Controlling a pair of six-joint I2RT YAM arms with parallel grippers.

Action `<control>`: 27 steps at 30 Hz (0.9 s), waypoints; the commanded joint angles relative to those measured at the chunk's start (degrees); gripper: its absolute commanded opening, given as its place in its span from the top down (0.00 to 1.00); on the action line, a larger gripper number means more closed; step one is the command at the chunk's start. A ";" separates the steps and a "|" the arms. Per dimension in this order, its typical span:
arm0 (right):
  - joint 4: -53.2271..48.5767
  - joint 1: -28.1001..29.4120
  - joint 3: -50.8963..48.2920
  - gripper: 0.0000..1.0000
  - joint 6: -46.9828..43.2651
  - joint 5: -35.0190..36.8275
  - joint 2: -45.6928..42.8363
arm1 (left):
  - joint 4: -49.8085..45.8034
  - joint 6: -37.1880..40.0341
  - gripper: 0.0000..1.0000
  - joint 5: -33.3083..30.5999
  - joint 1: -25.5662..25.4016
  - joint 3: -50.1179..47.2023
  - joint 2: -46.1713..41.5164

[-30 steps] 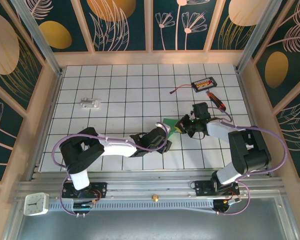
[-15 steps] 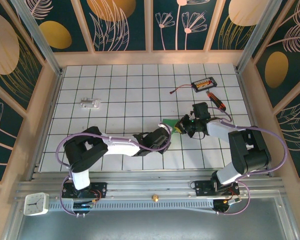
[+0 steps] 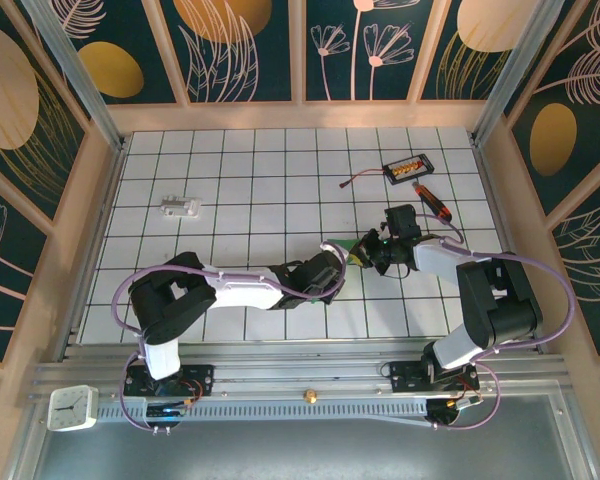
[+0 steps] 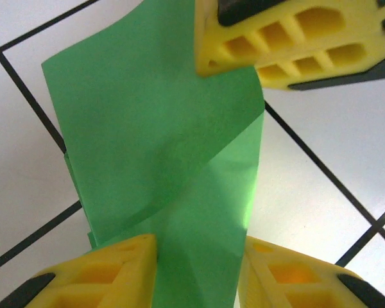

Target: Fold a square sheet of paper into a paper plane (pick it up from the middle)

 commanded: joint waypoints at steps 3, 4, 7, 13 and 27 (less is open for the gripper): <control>-1.10 -0.59 0.81 1.00 0.02 -0.51 -0.93 | -0.27 -0.40 0.66 0.33 -0.34 1.08 0.72; -1.07 -0.56 0.74 1.00 0.01 -0.51 -0.94 | -0.48 -0.43 0.66 0.23 -0.38 1.06 0.90; -1.01 -0.67 0.73 1.00 -0.04 -0.60 -0.85 | -1.38 -0.42 0.65 -0.48 -0.33 1.07 1.21; -1.15 -0.66 1.00 1.00 -0.24 -0.60 -0.70 | -1.97 -0.37 0.70 -0.75 -0.34 1.43 1.81; -0.86 -0.73 0.65 1.00 -0.90 -0.52 -0.14 | -0.71 -2.33 0.84 1.38 -0.34 1.89 2.08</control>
